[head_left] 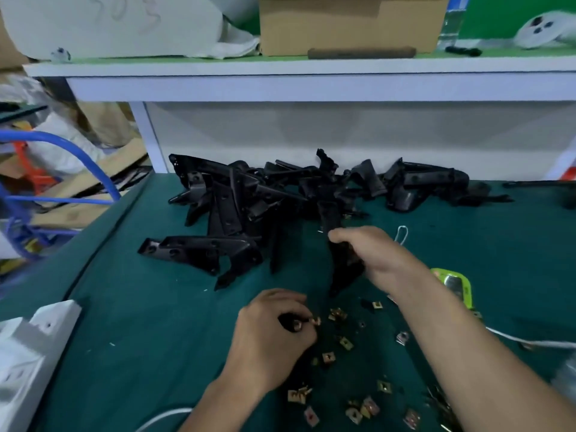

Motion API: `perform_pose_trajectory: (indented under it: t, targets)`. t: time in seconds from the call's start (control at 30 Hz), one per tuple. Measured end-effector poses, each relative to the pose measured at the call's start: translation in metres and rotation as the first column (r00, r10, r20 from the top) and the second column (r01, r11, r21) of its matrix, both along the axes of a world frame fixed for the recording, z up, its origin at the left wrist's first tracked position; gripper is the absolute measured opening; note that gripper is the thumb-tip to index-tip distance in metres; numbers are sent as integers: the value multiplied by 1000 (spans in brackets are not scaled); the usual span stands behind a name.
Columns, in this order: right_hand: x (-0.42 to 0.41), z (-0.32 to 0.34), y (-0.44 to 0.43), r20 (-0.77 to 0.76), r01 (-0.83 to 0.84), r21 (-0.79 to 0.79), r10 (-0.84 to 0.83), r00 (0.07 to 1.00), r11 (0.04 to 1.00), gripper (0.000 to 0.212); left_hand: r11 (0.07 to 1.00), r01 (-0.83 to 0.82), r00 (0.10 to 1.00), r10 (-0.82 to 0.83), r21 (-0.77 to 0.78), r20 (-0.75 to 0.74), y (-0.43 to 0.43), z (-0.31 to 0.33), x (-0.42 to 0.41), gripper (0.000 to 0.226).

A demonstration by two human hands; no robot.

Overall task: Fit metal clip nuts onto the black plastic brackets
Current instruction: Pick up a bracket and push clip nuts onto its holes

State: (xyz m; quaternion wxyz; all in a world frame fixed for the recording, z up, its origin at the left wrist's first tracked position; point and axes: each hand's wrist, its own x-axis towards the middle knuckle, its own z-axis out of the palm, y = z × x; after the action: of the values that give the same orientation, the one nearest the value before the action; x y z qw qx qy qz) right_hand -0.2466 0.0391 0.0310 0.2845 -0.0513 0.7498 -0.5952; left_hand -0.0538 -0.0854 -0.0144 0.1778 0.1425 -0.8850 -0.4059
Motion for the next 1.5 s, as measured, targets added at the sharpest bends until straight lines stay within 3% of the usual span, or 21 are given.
perform_pose_trajectory:
  t: [0.07,0.2,0.33,0.43,0.53,0.6,0.7,0.8,0.9,0.97,1.03,1.1,1.17,1.2,1.23,1.27,1.33,1.5]
  targets:
    - [17,-3,30,57,38,-217,-26,998,975,8,1000,-25,999,25,-6,21,0,-1,0,13]
    - [51,-11,74,169,69,-556,31,985,828,22,996,6,998,0,-89,63,0,-3,0,24]
    - [68,-22,95,80,-47,-623,124,989,781,27,995,-7,997,15,-95,76,5,-4,2,28]
    - [70,-24,103,163,100,-601,0,987,793,32,995,12,997,-5,-100,77,7,-4,4,27]
    - [71,-23,103,192,308,-505,-244,951,806,18,995,24,996,-15,-98,93,5,-4,4,22]
    - [72,-21,102,116,333,-415,-314,942,847,17,996,33,994,-24,-84,106,5,-4,5,19]
    - [73,-23,102,-37,315,-283,-338,940,906,21,997,66,991,-60,-46,122,5,-6,3,16]
    - [71,-25,102,-79,279,-245,-306,949,929,26,998,10,996,-5,-55,87,6,-6,2,13]
    - [69,-28,104,-115,246,-272,-286,951,930,43,987,-40,998,47,-158,36,7,-4,4,25]
    - [69,-30,107,-266,248,-232,-307,914,941,62,983,20,1000,-20,-184,2,11,0,7,21]
    - [70,-28,109,-500,323,-126,-341,796,938,77,968,124,992,-118,-218,40,16,4,10,7]
    - [73,-23,110,-767,426,21,-259,588,905,75,939,220,973,-194,-264,123,20,6,12,17]
    - [77,-21,109,-930,426,96,-71,359,900,47,935,261,960,-225,-241,167,20,7,11,16]
    - [80,-19,107,-956,391,132,13,292,911,26,942,261,958,-227,-213,174,19,8,10,12]
    - [85,-18,102,-955,335,183,87,283,924,9,951,247,961,-216,-184,175,19,8,10,10]
    - [92,-16,97,-935,290,253,156,318,923,10,961,223,966,-196,-163,167,19,8,10,9]
    - [104,-18,86,-852,232,433,312,421,871,32,982,136,984,-119,-130,134,21,8,11,11]
    - [118,-26,75,-649,213,730,561,515,649,58,981,-108,991,120,-162,66,22,10,13,22]
